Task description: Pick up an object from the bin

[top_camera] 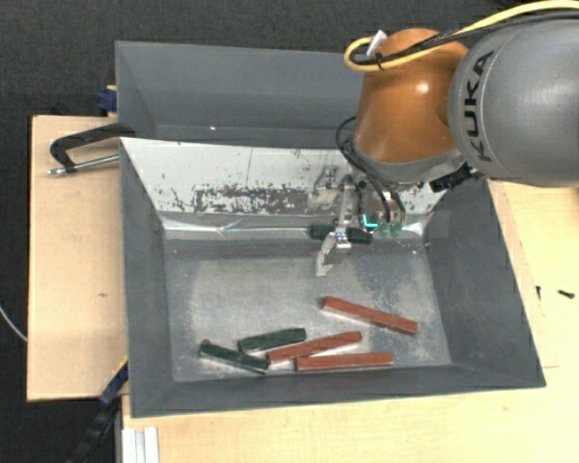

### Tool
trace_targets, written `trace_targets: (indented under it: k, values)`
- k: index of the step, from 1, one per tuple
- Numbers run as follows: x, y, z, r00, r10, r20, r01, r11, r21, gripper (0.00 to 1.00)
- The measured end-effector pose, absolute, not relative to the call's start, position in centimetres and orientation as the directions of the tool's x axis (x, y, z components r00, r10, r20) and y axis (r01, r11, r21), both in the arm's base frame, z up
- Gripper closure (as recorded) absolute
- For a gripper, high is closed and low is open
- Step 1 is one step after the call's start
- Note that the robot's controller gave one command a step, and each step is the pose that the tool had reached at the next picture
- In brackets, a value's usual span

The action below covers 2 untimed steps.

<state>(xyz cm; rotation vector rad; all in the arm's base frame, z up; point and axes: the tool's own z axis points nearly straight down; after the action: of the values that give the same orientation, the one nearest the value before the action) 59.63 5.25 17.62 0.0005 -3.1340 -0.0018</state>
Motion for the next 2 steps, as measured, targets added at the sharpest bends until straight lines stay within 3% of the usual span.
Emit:
trace_targets:
  k: [1,2]
  values:
    - [59.8,5.2,18.1,-1.000,0.000,-0.001,0.000,1.000,0.001,0.00]
    - [57.8,0.4,15.0,-0.998,-0.070,-0.002,-0.070,0.998,0.001,0.00]
